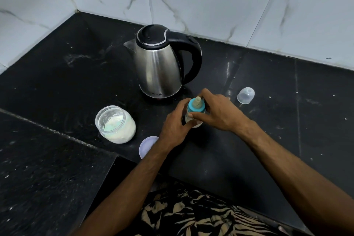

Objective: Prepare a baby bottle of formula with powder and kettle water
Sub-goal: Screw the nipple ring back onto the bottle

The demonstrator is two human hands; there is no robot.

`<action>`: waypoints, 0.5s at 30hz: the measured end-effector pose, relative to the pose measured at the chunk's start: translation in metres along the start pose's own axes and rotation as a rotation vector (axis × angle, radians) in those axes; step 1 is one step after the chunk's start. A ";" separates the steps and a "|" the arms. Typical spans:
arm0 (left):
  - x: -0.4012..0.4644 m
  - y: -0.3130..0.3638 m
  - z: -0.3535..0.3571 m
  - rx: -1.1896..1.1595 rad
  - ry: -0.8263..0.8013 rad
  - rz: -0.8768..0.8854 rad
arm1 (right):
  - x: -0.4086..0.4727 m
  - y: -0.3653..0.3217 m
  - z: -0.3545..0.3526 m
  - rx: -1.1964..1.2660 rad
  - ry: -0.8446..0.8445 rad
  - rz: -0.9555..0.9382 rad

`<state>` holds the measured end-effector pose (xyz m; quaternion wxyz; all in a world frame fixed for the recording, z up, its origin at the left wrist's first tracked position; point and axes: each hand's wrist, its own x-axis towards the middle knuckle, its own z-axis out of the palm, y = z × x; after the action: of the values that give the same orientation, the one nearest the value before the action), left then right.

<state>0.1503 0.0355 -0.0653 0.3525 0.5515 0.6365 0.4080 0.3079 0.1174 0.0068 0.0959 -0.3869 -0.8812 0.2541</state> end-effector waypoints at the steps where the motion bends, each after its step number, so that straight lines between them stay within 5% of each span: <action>1: 0.000 -0.001 0.000 0.000 -0.003 -0.001 | -0.001 -0.001 0.003 0.024 0.028 0.034; 8: -0.001 0.006 -0.001 0.028 0.003 0.015 | 0.001 0.004 -0.013 -0.031 -0.095 -0.100; 15: -0.002 0.004 -0.003 0.040 -0.017 0.033 | -0.007 0.000 0.012 0.047 0.080 0.007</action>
<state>0.1498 0.0331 -0.0608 0.3399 0.5723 0.6325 0.3961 0.3081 0.1073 -0.0031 0.1394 -0.3976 -0.8691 0.2591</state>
